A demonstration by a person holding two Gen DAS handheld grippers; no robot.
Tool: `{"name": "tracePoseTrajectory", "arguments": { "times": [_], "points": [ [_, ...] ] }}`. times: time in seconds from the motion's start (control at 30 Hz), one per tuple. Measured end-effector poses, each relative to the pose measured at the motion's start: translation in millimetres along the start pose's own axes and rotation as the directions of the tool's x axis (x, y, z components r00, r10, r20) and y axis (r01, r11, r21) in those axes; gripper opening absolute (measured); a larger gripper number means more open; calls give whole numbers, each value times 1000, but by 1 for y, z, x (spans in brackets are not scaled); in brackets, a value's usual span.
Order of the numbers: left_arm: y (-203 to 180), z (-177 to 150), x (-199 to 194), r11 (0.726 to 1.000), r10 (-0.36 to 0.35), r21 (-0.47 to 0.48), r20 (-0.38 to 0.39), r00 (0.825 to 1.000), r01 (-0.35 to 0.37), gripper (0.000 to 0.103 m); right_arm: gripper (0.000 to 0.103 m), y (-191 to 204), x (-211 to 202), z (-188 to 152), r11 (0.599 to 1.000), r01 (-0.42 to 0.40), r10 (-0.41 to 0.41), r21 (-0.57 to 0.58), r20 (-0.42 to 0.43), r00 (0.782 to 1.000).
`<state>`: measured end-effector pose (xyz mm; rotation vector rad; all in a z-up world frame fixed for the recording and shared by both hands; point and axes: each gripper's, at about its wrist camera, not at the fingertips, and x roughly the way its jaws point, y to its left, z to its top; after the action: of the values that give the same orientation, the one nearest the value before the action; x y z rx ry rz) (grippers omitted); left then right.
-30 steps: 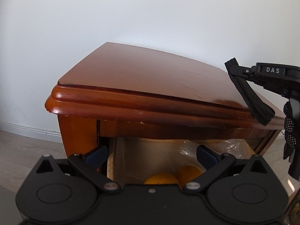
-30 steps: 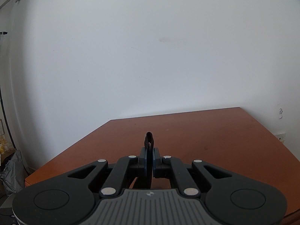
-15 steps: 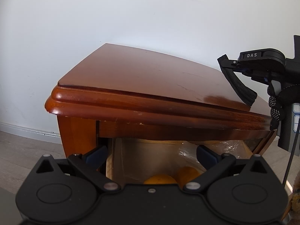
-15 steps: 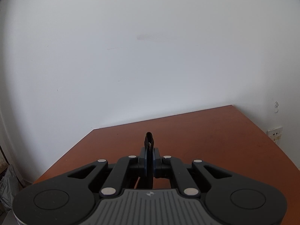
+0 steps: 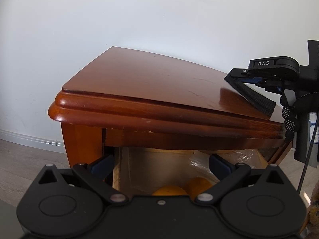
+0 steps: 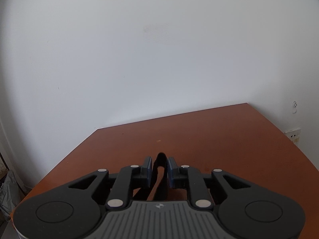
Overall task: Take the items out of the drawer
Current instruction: 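Lower the black strapped item onto the nightstand top and open the right tool, then withdraw the open right tool from the black item on the nightstand top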
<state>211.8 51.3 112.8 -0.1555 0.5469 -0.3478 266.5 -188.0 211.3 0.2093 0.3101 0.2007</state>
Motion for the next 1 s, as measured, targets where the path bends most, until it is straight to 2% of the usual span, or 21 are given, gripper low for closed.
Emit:
{"name": "tracePoseTrajectory", "arguments": {
  "times": [0.2,0.27,0.4,0.7,1.0],
  "points": [
    [-1,0,1,1000,3,0,-2,1000,-3,103,27,4,2,4,1000,3,-3,-20,20,1000],
    [-1,-1,3,1000,5,0,-2,1000,-5,103,31,5,-1,4,1000,0,0,-23,27,1000],
    [-2,-1,5,1000,3,0,-2,1000,-3,103,32,9,-11,-2,999,1,1,-50,42,999],
    [-5,-1,8,1000,20,0,-4,1000,-20,103,35,16,-55,-19,996,-47,53,-71,87,995],
    [-9,-2,10,999,40,11,19,999,-40,103,36,20,-94,-51,994,-73,81,-88,98,992]
  ]
}}
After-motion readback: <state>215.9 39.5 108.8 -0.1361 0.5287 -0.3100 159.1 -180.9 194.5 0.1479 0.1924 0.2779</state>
